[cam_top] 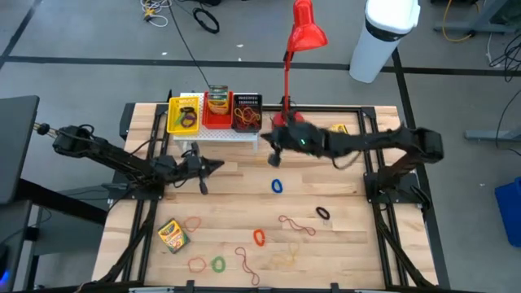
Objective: Pick & Place Office Desk Supplies
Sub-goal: Put the orange rubber band into the black bin on the shelf
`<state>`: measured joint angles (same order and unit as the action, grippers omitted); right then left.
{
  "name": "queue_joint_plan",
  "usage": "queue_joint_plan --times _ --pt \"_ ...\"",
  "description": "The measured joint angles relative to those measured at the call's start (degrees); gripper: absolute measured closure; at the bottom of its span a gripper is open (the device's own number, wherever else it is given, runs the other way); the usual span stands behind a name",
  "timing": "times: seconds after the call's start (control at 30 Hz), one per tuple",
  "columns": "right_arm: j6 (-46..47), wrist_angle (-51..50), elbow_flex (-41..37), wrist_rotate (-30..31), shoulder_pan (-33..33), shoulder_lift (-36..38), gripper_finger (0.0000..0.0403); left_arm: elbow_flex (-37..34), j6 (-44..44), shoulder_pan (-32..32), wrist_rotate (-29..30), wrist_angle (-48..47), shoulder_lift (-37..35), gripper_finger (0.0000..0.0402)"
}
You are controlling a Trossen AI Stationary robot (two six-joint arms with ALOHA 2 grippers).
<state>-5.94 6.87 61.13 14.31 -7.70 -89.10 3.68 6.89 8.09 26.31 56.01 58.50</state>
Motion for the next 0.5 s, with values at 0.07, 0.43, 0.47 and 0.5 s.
queue_joint_plan --times 0.07,0.43,0.47,0.5 --pt "1.3 4.4 -6.4 0.8 1.8 2.1 0.0389 0.0 -1.9 0.2 0.0 -0.6 0.0 0.0392" --pt "5.7 25.5 -27.3 6.3 13.6 6.5 0.0384 3.1 -0.8 3.6 1.3 -12.2 0.0 0.0396" --pt "5.7 25.6 -27.9 7.9 14.8 6.4 0.0387 5.0 -1.2 5.0 2.2 -15.9 -0.2 0.0396" --pt "5.7 25.6 -28.6 9.5 15.9 6.4 0.0391 7.1 -1.8 6.5 3.1 -20.4 -0.2 0.0396"
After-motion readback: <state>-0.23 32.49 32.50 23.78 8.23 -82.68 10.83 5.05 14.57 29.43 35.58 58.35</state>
